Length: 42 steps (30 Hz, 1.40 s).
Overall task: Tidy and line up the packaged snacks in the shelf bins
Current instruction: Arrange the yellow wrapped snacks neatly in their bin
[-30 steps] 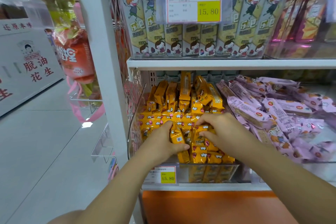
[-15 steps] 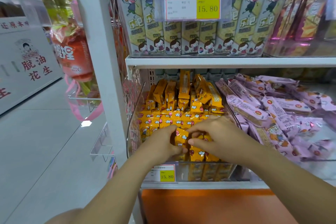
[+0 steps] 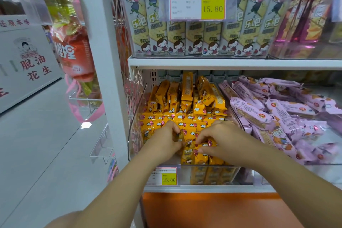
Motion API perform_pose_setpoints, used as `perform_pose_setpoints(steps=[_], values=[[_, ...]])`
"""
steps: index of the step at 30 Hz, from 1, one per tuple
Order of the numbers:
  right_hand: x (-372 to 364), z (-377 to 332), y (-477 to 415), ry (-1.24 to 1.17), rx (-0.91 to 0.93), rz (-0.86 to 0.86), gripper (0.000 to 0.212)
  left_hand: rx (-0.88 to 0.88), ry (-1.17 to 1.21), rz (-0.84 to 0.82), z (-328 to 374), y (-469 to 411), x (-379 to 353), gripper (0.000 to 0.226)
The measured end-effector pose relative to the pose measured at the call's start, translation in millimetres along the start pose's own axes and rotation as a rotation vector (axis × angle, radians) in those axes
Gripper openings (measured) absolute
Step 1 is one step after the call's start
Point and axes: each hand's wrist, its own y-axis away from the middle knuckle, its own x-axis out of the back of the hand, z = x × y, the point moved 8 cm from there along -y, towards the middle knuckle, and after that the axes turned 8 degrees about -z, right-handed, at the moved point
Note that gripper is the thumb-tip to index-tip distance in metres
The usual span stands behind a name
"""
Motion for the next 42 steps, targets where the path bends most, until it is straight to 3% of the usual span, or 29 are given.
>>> perform_pose_setpoints(steps=[4,9,13,17,20,24,28,34,39,42], values=[[8.3,-2.0,4.6,0.013,0.000,0.027,0.029,-0.009,-0.006,-0.061,0.2,4.1,0.3,0.025],[35.0,12.5,6.1,0.015,-0.077,0.272,0.034,-0.028,0.060,-0.030,8.7,8.7,9.3,0.019],[47.3,24.7,-3.3,0.016,-0.182,0.412,0.053,-0.037,0.130,-0.018,8.2,12.0,15.4,0.017],[49.9,30.2,-21.6,0.115,-0.275,0.377,0.061,-0.063,0.127,0.046,10.9,13.7,23.1,0.017],[42.2,35.0,-32.1,0.130,-0.292,0.302,0.055,-0.117,0.167,0.134,18.3,13.1,32.2,0.018],[46.0,40.0,-28.2,0.023,-0.268,0.410,0.046,-0.207,0.164,0.231,41.8,8.0,39.3,0.016],[54.9,43.0,-19.6,-0.077,-0.210,0.552,0.035,-0.279,-0.149,0.331,72.9,-0.7,34.2,0.037],[77.1,45.0,11.6,-0.271,-0.172,0.764,0.030,-0.182,-0.442,0.351,89.4,-14.6,26.1,0.051],[71.9,48.6,21.8,-0.325,-0.171,0.736,0.029,-0.207,-0.430,0.364,101.5,-15.0,19.0,0.042],[68.7,54.3,26.2,-0.450,-0.169,0.729,0.028,-0.213,-0.283,0.397,99.0,-14.2,20.6,0.032]])
